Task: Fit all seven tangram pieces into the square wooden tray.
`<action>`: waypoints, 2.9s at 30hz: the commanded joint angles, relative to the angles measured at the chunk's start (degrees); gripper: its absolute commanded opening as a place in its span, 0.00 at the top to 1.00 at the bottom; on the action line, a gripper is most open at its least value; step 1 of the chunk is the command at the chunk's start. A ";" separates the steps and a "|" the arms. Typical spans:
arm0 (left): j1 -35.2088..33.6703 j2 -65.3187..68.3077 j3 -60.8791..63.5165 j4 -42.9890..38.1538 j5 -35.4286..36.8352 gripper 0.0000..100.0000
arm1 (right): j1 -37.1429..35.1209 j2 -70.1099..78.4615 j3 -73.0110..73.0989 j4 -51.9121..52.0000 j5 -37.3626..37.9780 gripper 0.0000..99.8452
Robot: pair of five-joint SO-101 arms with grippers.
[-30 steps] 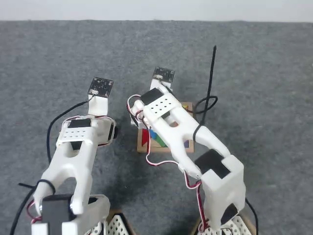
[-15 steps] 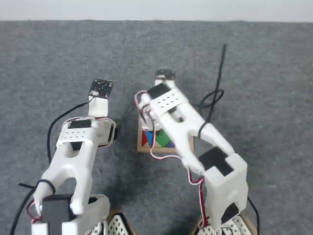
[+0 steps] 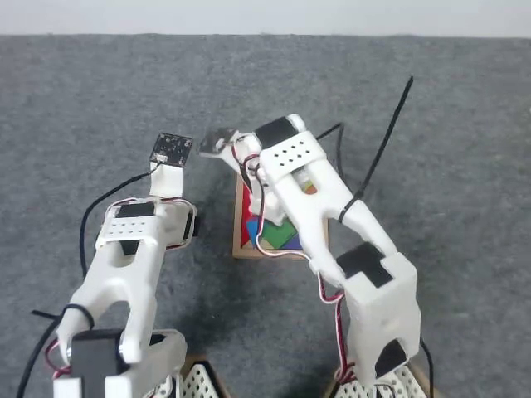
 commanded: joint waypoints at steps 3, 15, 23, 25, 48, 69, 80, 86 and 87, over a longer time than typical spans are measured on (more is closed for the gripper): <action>0.44 -0.18 -0.22 -1.05 -0.44 0.84 | 0.57 1.71 -2.99 -10.95 -10.20 0.81; 0.44 -0.18 -0.31 -1.05 -0.44 0.84 | -0.40 5.41 -2.29 -10.07 -12.13 0.79; 0.44 -0.18 -0.31 -1.05 -0.44 0.84 | -0.22 5.23 -2.29 -6.55 -12.57 0.79; 0.44 -0.18 -0.31 -1.05 -0.44 0.84 | -0.31 5.14 -1.14 -6.46 -12.57 0.79; 0.35 -0.18 -0.31 -1.14 -0.44 0.84 | -5.23 -10.95 20.92 -15.96 -17.14 0.79; -0.62 -0.53 -0.57 -1.14 -0.09 0.84 | -9.10 -10.42 14.15 -18.24 -20.66 0.79; -15.30 -0.70 -9.45 4.48 7.30 0.84 | -11.56 -10.24 14.42 -19.82 -21.01 0.79; -17.49 -0.70 -10.68 4.40 8.44 0.84 | -11.47 -10.24 17.67 -21.14 -21.01 0.79; -17.67 -0.70 -10.86 4.40 8.62 0.84 | -11.38 -10.33 18.55 -21.58 -20.84 0.79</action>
